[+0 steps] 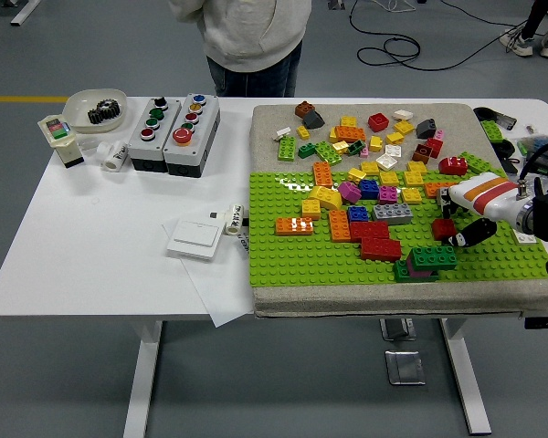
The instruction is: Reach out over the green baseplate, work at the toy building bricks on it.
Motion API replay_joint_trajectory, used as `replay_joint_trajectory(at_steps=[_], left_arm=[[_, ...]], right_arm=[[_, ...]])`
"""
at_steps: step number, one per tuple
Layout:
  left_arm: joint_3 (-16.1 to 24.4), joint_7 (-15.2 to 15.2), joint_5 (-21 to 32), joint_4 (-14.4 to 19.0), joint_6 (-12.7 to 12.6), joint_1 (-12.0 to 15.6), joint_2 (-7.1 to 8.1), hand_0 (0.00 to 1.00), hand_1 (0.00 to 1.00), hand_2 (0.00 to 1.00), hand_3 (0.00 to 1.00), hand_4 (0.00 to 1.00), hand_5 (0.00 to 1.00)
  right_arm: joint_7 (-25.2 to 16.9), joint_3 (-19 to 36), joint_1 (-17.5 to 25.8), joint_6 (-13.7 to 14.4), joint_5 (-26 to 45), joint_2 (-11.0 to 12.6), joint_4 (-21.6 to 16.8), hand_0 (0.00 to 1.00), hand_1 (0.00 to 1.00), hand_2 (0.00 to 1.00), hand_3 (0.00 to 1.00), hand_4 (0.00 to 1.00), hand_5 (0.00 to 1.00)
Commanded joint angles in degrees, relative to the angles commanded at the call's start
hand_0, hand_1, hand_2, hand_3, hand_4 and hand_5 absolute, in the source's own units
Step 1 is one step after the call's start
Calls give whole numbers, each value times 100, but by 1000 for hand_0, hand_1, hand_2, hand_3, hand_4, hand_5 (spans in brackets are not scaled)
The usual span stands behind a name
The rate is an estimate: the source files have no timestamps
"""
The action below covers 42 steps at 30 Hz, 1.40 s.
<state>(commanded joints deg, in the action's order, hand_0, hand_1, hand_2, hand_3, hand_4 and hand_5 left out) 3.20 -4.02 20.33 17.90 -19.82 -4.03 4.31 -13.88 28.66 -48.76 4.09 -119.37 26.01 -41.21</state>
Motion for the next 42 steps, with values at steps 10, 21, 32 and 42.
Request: replay_joint_trajectory(at_steps=[10, 21, 32, 42], left_arm=[[34, 21, -41, -9, -2, 17, -10, 602, 728, 705, 557, 587, 604], [63, 43, -96, -16, -6, 46, -8, 605, 728, 706, 556, 590, 601], [56, 29, -81, -18, -3, 69, -7, 607, 728, 705, 556, 592, 604], [15, 11, -10, -20, 16, 105, 2, 607, 728, 705, 556, 593, 604]], right_arm=[[-40, -1, 60, 83, 27, 2, -22, 306, 411, 478, 463, 669, 314], [-69, 69, 79, 141, 86, 75, -142, 282, 389, 465, 452, 714, 351], [-83, 235, 88, 131, 143, 217, -428, 282, 383, 461, 458, 694, 288], [-161, 642, 204, -126, 427, 514, -1228, 283, 382, 460, 459, 691, 284]])
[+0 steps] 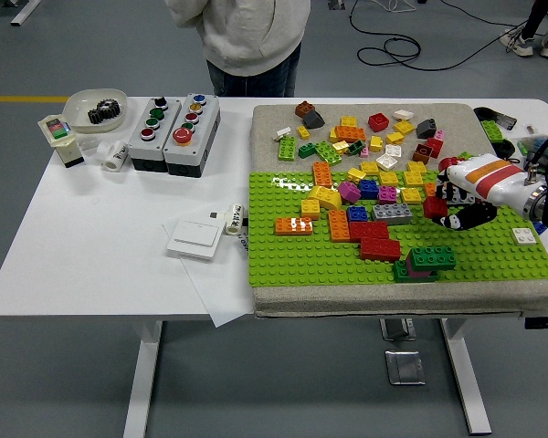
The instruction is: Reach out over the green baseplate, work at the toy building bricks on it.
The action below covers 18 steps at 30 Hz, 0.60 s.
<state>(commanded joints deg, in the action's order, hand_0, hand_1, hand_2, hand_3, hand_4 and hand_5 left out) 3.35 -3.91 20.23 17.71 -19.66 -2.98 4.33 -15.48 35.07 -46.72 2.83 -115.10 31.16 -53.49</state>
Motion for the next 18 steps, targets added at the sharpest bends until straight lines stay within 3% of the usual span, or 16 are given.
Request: replay_joint_trajectory(at_steps=[11, 18], left_arm=[[-14, -13, 35, -3, 11, 18, -1, 605, 726, 703, 556, 593, 606], [-9, -8, 22, -2, 12, 29, -2, 605, 727, 703, 556, 592, 606]], right_arm=[[17, 309, 448, -186, -62, 603, -1273, 282, 386, 462, 460, 689, 288], [31, 303, 622, -325, -273, 838, -1854, 295, 390, 464, 462, 696, 299]])
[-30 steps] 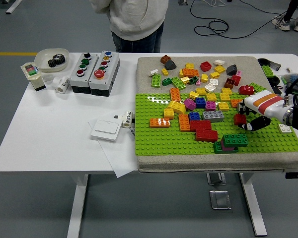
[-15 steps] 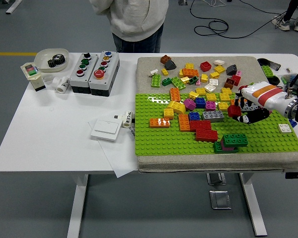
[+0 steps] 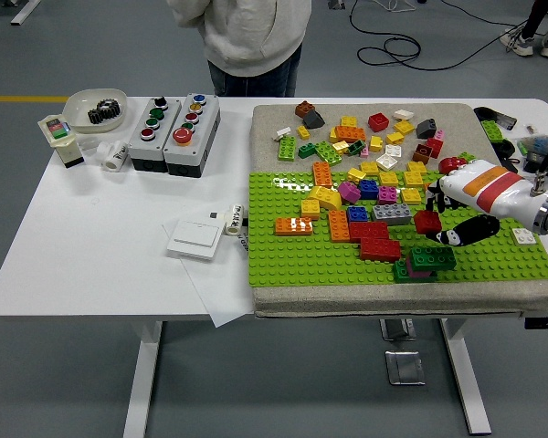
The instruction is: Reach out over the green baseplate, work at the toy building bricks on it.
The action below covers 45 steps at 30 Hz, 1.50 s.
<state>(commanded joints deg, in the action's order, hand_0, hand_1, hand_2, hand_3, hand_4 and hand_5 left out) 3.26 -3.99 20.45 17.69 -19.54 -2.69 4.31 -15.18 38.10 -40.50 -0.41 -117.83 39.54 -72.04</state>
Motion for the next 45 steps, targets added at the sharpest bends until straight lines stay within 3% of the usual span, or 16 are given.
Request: replay_joint_trajectory(at_steps=[12, 45], left_arm=[[-9, -7, 9, 0, 4, 0, 1, 602, 724, 699, 556, 588, 604], [23, 3, -42, 4, -2, -37, 3, 596, 723, 695, 555, 585, 609]], right_arm=[[70, -24, 218, -97, -191, 216, -525, 301, 391, 467, 466, 704, 312], [26, -243, 157, -180, -210, 210, -403, 315, 403, 476, 473, 763, 378]])
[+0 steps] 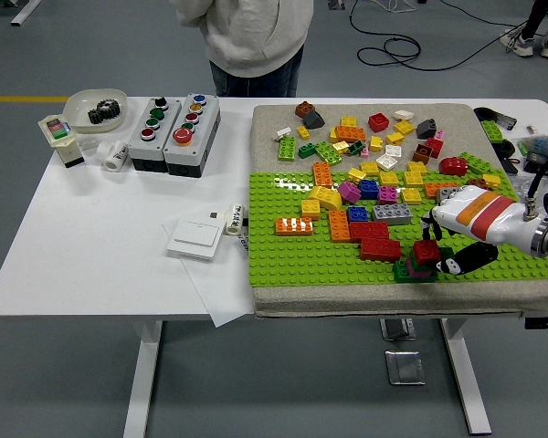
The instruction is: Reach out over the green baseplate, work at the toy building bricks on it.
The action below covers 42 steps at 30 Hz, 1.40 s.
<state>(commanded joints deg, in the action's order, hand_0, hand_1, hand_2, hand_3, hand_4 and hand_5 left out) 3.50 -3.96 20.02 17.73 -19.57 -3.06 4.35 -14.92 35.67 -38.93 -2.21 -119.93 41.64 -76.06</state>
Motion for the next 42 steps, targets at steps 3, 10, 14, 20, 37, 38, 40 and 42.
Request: replay_joint_trajectory(at_steps=[3, 10, 14, 20, 37, 38, 40, 42], left_arm=[[10, 9, -21, 0, -1, 1, 0, 596, 723, 695, 555, 585, 609], [25, 21, -50, 1, -9, 8, 1, 598, 723, 694, 555, 585, 609], [42, 39, -103, 1, 4, 7, 6, 598, 723, 695, 555, 585, 608], [59, 49, -136, 1, 5, 12, 9, 596, 723, 697, 556, 585, 608], [64, 65, -194, 2, 64, -3, 16, 600, 724, 698, 558, 587, 611], [64, 65, -192, 2, 65, -3, 16, 600, 724, 698, 558, 587, 611], [63, 65, -191, 2, 66, -4, 16, 600, 724, 698, 558, 587, 611], [62, 63, -185, 1, 65, -4, 15, 601, 725, 699, 559, 586, 611]], right_arm=[[-5, 9, -5, -26, 0, -18, 18, 315, 403, 476, 473, 763, 378], [-13, 33, -2, -78, -45, -47, 66, 327, 419, 490, 478, 773, 378], [-22, 49, 0, -114, -74, -58, 80, 348, 452, 519, 485, 797, 396], [-42, 76, 4, -146, -109, -68, 90, 368, 493, 552, 511, 831, 413], [-110, 194, 29, -168, -209, -73, 132, 378, 540, 683, 672, 984, 498], [-107, 201, 31, -163, -209, -73, 131, 378, 540, 683, 672, 984, 498], [-100, 222, 38, -158, -208, -74, 121, 378, 540, 683, 672, 984, 498], [-85, 261, 57, -163, -218, -87, 105, 385, 542, 695, 709, 992, 501]])
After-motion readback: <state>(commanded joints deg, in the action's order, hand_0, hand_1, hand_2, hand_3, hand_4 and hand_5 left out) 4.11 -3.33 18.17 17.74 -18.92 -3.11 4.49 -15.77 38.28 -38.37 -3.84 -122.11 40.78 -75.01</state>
